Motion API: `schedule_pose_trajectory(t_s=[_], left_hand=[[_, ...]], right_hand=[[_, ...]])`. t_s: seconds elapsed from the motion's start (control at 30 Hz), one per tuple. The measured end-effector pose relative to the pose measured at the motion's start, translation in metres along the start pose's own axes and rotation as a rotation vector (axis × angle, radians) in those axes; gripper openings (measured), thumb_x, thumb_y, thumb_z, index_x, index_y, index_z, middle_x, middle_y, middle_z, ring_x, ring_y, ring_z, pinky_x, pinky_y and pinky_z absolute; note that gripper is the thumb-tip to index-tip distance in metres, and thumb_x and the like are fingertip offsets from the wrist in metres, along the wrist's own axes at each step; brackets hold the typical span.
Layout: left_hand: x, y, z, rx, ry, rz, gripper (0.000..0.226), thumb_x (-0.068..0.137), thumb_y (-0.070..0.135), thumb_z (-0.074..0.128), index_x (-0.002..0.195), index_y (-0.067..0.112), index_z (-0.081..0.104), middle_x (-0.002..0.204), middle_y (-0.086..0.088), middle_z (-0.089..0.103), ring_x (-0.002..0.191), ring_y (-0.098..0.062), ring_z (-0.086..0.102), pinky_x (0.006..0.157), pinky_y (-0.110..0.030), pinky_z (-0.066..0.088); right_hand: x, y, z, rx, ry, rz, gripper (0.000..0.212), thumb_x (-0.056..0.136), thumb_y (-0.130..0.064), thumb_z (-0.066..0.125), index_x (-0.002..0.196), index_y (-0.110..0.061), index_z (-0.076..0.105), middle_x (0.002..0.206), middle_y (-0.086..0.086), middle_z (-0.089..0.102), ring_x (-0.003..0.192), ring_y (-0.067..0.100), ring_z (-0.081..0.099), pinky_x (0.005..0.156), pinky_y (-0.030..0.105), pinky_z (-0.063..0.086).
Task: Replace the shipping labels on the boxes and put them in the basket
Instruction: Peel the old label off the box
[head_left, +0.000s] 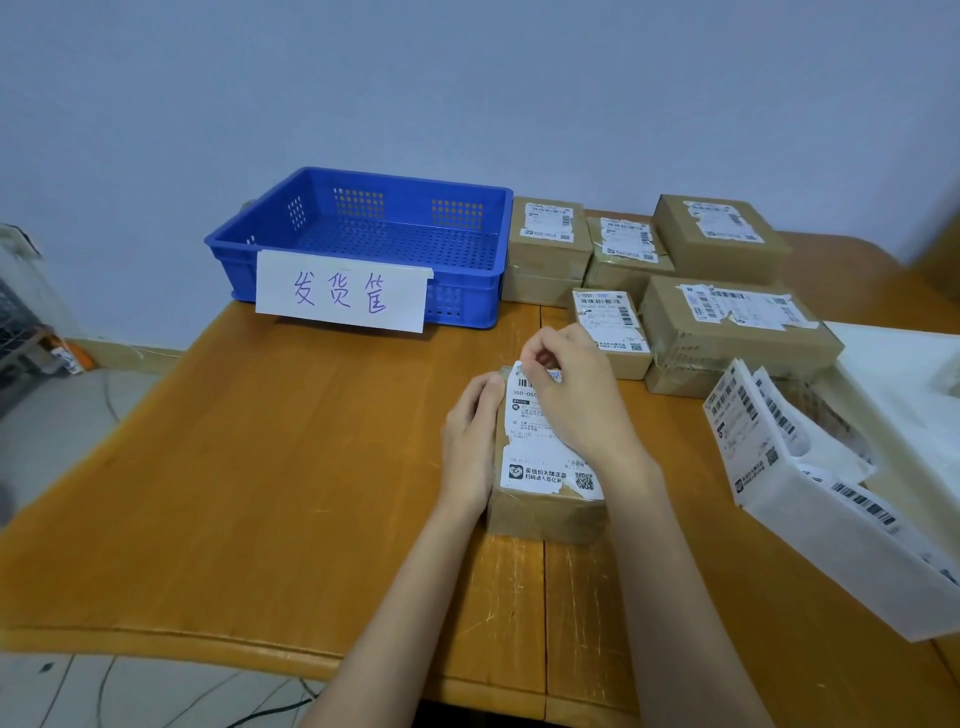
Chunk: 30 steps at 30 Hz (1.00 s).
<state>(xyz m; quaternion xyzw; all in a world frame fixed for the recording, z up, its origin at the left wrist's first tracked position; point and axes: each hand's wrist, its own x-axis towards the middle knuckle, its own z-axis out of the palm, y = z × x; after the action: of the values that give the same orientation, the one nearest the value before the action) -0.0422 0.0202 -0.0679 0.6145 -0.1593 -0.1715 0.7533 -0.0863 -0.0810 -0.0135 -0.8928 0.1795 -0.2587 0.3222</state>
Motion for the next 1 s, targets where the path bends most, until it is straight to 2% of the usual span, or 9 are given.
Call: schedule_pose_trajectory(t_s=[0.17,0.27,0.37,0.43,0.53,0.7,0.83,0.9,1.0], left_hand=[[0.0008,-0.0007,0.0001,0.009,-0.003,0.002,0.026,0.104,0.031,0.048,0.105,0.017,0.07,0.094,0.0,0.071,0.085,-0.01,0.062,0.076,-0.03,0.044],[0.0,-0.0005,-0.0001,0.013,0.002,-0.002,0.026,0.104,0.031,0.048,0.106,0.017,0.07,0.098,-0.001,0.072,0.086,-0.009,0.062,0.077,-0.03,0.045],[0.0002,0.0003,-0.0001,0.01,0.002,-0.009,0.026,0.104,0.03,0.048,0.106,0.016,0.069,0.1,-0.004,0.072,0.087,-0.011,0.063,0.079,-0.032,0.045],[0.0013,0.0006,-0.0004,0.008,0.005,-0.01,0.025,0.103,0.029,0.049,0.104,0.015,0.069,0.098,-0.005,0.071,0.087,-0.012,0.062,0.078,-0.033,0.044],[0.0036,0.0005,-0.0007,0.019,0.005,-0.009,0.024,0.103,0.027,0.049,0.1,0.013,0.068,0.091,0.002,0.07,0.086,-0.011,0.06,0.079,-0.033,0.043],[0.0039,0.001,-0.0007,0.051,0.001,-0.009,0.024,0.104,0.028,0.047,0.102,0.016,0.068,0.092,0.004,0.07,0.087,-0.01,0.061,0.078,-0.03,0.044],[0.0024,0.0015,0.0,0.058,0.012,0.002,0.026,0.104,0.029,0.046,0.105,0.015,0.067,0.099,-0.001,0.071,0.087,-0.007,0.062,0.075,-0.023,0.045],[0.0028,0.0017,0.0001,0.057,0.018,-0.009,0.026,0.104,0.029,0.046,0.107,0.015,0.067,0.1,0.001,0.071,0.087,-0.004,0.062,0.073,-0.019,0.044],[0.0026,0.0015,0.0002,0.05,0.016,-0.018,0.025,0.104,0.03,0.047,0.107,0.016,0.068,0.1,0.001,0.071,0.089,-0.006,0.063,0.076,-0.024,0.045]], right_hand=[[-0.0013,-0.0002,-0.0008,0.065,0.032,0.03,0.012,0.095,-0.012,0.056,0.085,-0.018,0.06,0.097,-0.009,0.04,0.089,0.001,0.05,0.075,0.01,0.043],[-0.0004,-0.0013,-0.0027,0.147,0.062,0.056,0.014,0.096,-0.01,0.054,0.093,-0.019,0.064,0.103,-0.006,0.045,0.09,-0.003,0.052,0.075,0.004,0.04],[0.0006,-0.0013,-0.004,0.223,0.016,0.093,0.021,0.095,-0.009,0.054,0.101,-0.025,0.066,0.111,-0.007,0.049,0.097,-0.001,0.055,0.079,0.009,0.042],[-0.0004,-0.0018,-0.0029,0.135,-0.021,0.072,0.013,0.09,-0.013,0.062,0.09,-0.024,0.068,0.107,-0.011,0.05,0.097,-0.002,0.054,0.08,0.013,0.043],[-0.0015,-0.0013,-0.0028,0.155,0.016,0.048,0.01,0.086,-0.012,0.069,0.081,-0.02,0.066,0.103,-0.01,0.051,0.096,-0.002,0.053,0.079,0.006,0.039],[-0.0018,-0.0015,-0.0032,0.176,-0.005,0.072,0.011,0.087,-0.01,0.067,0.08,-0.017,0.063,0.102,-0.007,0.047,0.095,0.0,0.053,0.078,0.012,0.04],[-0.0011,-0.002,-0.0058,0.278,0.011,0.12,0.011,0.086,-0.006,0.066,0.077,-0.014,0.063,0.1,-0.004,0.045,0.091,-0.002,0.051,0.077,0.007,0.037],[-0.0006,-0.0023,-0.0066,0.319,0.028,0.152,0.013,0.087,-0.004,0.062,0.077,-0.012,0.066,0.101,-0.001,0.047,0.09,0.0,0.051,0.079,0.012,0.037],[-0.0018,-0.004,-0.0072,0.304,0.048,0.129,0.022,0.088,-0.001,0.056,0.081,-0.017,0.07,0.104,-0.003,0.051,0.094,0.0,0.052,0.08,0.014,0.04]])
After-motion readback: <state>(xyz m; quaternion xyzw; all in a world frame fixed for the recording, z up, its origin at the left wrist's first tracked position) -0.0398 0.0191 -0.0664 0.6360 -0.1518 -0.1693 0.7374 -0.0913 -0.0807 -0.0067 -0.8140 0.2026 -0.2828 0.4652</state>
